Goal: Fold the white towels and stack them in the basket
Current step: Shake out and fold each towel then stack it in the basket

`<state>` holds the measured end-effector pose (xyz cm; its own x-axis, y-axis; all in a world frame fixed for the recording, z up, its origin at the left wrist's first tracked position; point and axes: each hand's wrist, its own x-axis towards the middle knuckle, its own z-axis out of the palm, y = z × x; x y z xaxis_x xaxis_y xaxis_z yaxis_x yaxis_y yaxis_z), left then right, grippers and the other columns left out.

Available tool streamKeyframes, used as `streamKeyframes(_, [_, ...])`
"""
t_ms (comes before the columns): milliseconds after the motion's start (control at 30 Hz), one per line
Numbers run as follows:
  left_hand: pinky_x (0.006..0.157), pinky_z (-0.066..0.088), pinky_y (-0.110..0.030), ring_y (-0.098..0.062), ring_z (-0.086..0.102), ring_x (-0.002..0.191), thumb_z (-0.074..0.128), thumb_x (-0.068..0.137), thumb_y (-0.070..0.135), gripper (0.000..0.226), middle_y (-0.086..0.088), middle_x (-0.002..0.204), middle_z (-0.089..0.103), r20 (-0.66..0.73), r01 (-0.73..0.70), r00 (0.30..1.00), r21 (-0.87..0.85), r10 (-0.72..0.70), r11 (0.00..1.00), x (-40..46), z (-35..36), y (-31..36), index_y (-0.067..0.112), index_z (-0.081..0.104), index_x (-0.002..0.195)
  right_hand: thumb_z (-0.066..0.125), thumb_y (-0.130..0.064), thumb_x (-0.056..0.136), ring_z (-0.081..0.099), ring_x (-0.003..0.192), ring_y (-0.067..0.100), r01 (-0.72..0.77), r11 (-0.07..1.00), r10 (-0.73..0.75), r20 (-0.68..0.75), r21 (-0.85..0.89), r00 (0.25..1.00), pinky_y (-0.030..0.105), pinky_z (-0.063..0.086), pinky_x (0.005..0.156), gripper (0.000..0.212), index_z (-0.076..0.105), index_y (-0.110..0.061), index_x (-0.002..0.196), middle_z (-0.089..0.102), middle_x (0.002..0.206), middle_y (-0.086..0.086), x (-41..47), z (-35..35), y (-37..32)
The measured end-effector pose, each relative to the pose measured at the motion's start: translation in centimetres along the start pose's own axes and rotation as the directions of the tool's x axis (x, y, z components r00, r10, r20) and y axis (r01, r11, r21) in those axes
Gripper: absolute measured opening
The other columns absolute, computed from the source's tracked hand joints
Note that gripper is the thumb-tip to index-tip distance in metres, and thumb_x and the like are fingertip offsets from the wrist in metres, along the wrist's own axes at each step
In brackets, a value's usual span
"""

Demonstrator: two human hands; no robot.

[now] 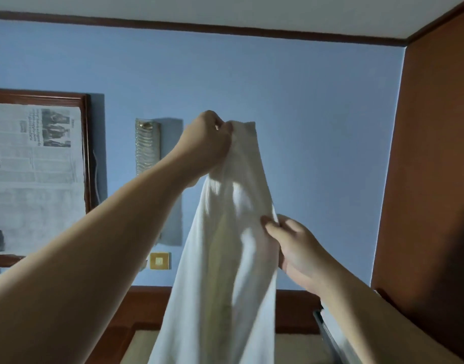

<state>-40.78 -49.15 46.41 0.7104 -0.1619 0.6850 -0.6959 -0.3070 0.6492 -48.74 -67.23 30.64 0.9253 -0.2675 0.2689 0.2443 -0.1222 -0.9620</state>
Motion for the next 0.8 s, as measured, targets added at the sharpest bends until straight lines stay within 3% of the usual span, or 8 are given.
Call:
streamKeyframes(100, [0.063,0.047,-0.028,-0.023,0.055,0.066,0.057,0.095,0.017,0.017,-0.005,0.074,0.061,0.173,0.095,0.980,0.056,-0.103,0.994,-1.8,0.2,-0.1,0.006,0.070,0.098,0.065,-0.043,0.099,0.058,0.077,0.033,0.067,0.982,-0.087,-0.104,-0.178,0.991,0.037,0.041,0.068,0.041,0.061,-0.003,0.108,0.066,0.089,0.015,-0.3,-2.9,-2.9])
streamKeyframes(167, [0.069,0.057,-0.032,-0.025,0.064,0.071,0.058,0.085,0.008,0.027,-0.010,0.081,0.067,0.306,0.155,0.941,-0.015,-0.143,0.988,-3.9,0.1,0.3,0.015,0.072,0.107,0.065,-0.040,0.099,0.045,0.064,0.021,0.138,0.933,-0.168,-0.062,-0.334,0.984,0.029,0.032,0.056,0.038,0.058,-0.003,0.092,0.049,0.073,0.006,-0.8,-3.9,-5.7])
streamKeyframes(233, [0.093,0.059,-0.040,-0.016,0.071,0.101,0.063,0.083,0.019,0.035,-0.001,0.107,0.074,0.453,0.141,0.889,-0.133,-0.067,0.981,-5.7,0.0,1.2,0.033,0.072,0.114,0.068,-0.040,0.099,0.049,0.064,0.017,0.236,0.862,-0.241,0.048,-0.448,0.969,0.030,0.036,0.059,0.038,0.063,-0.005,0.087,0.053,0.072,0.002,-1.4,-3.8,-9.2])
streamKeyframes(333, [0.090,0.054,-0.037,-0.012,0.072,0.105,0.075,0.082,0.049,0.035,0.006,0.110,0.076,0.589,0.055,0.806,-0.180,0.063,0.982,-7.6,-0.4,3.2,0.033,0.073,0.113,0.073,-0.047,0.095,0.051,0.068,0.015,0.357,0.770,-0.320,0.165,-0.528,0.933,0.033,0.037,0.062,0.048,0.064,0.000,0.093,0.057,0.077,0.003,-2.3,-3.5,-14.2])
streamKeyframes(400, [0.071,0.054,-0.031,-0.017,0.071,0.077,0.079,0.086,0.047,0.030,0.004,0.083,0.075,0.516,-0.041,0.848,-0.160,0.119,0.986,-8.1,-0.5,4.1,0.018,0.074,0.092,0.073,-0.049,0.093,0.052,0.067,0.012,0.410,0.719,-0.407,0.138,-0.561,0.903,0.031,0.037,0.062,0.046,0.066,-0.004,0.087,0.059,0.072,-0.001,-2.9,-4.1,-16.8])
streamKeyframes(467, [0.054,0.040,-0.021,-0.011,0.050,0.053,0.072,0.096,0.034,0.035,0.008,0.058,0.053,0.383,-0.092,0.914,-0.130,0.136,0.987,-8.4,-0.8,4.8,0.012,0.064,0.070,0.074,-0.047,0.092,0.052,0.062,0.008,0.409,0.685,-0.449,0.093,-0.602,0.889,0.026,0.038,0.057,0.035,0.066,-0.015,0.080,0.060,0.066,-0.008,-3.5,-5.0,-18.6])
streamKeyframes(633, [0.052,0.039,-0.025,-0.015,0.053,0.060,0.056,0.097,0.024,0.027,0.002,0.064,0.060,0.145,-0.258,0.961,0.164,0.235,0.952,-9.1,-1.6,6.7,0.013,0.072,0.079,0.080,-0.037,0.091,0.061,0.067,0.014,0.353,0.697,-0.352,0.132,-0.624,0.927,0.030,0.045,0.061,0.023,0.071,-0.016,0.089,0.072,0.078,0.008,-5.4,-7.0,-15.7])
streamKeyframes(800, [0.056,0.038,-0.023,-0.008,0.055,0.066,0.052,0.098,0.016,0.022,0.009,0.073,0.062,0.140,-0.272,0.961,0.330,0.238,0.904,-10.0,-2.0,4.7,0.017,0.074,0.095,0.063,-0.037,0.099,0.052,0.071,0.017,0.098,0.640,-0.037,0.097,-0.762,0.995,0.034,0.037,0.064,0.029,0.061,-0.009,0.091,0.059,0.081,0.001,-6.7,-9.7,-3.8])
